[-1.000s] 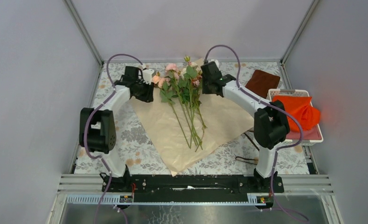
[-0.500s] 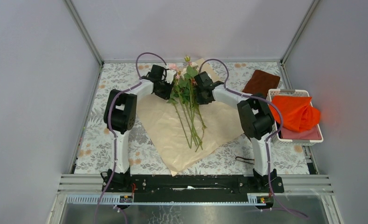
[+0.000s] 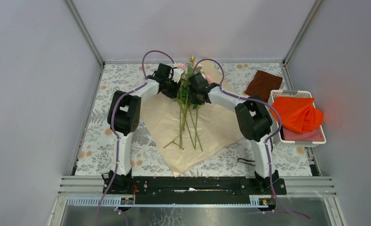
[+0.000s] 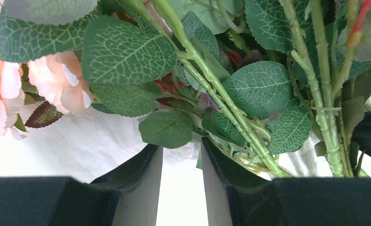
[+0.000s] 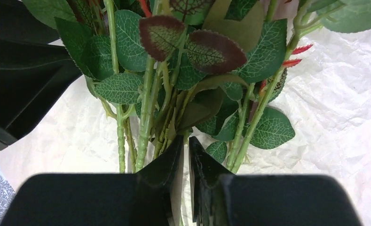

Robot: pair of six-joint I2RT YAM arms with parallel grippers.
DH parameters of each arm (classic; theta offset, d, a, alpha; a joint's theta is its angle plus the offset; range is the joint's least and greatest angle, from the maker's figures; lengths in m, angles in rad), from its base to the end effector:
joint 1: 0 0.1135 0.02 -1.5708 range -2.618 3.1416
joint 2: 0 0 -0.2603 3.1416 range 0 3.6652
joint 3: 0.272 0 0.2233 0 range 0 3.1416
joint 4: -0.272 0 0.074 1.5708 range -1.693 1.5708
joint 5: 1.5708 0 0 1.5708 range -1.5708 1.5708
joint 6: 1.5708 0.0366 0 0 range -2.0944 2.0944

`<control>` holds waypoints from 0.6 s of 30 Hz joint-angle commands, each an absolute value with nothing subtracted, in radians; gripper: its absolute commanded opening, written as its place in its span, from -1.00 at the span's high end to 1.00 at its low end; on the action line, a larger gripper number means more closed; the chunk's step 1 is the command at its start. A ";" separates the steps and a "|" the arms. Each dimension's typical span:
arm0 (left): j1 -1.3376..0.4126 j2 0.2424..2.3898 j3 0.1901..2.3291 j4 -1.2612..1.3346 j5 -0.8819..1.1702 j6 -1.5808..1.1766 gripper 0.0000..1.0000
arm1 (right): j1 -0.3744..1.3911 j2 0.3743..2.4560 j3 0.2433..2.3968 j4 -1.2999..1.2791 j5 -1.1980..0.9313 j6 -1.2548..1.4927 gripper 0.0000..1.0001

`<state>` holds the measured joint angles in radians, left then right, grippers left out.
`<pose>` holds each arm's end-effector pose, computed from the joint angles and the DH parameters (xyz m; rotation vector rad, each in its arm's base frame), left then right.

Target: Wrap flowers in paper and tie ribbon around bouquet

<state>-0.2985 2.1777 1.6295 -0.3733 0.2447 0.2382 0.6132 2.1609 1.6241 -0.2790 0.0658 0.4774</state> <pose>0.4270 -0.1407 0.1792 0.7568 2.3650 -0.3301 0.3744 0.2605 0.1908 -0.1332 2.4256 0.4312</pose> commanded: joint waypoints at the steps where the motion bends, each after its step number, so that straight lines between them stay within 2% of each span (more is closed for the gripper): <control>1: -0.304 2.129 1.627 -0.334 0.250 0.282 0.15 | 0.619 2.098 1.636 -0.294 0.123 0.451 0.66; 5: -0.304 2.065 1.603 -0.350 0.209 0.336 0.04 | 0.619 1.986 1.596 -0.349 0.148 0.333 0.54; 7: -0.303 2.021 1.580 -0.365 0.199 0.377 -0.06 | 0.620 1.907 1.554 -0.364 0.111 0.225 0.36; 10: -0.302 1.936 1.530 -0.394 0.188 0.424 -0.23 | 0.655 1.777 1.462 -0.393 -0.060 0.006 0.04; 13: -0.297 1.837 1.472 -0.446 0.200 0.472 -0.34 | 0.785 1.656 1.353 -0.491 -0.153 -0.322 -0.15; 18: -0.279 1.654 1.334 -0.529 0.278 0.528 -0.43 | 1.000 1.500 1.121 -0.587 -0.218 -0.730 -0.33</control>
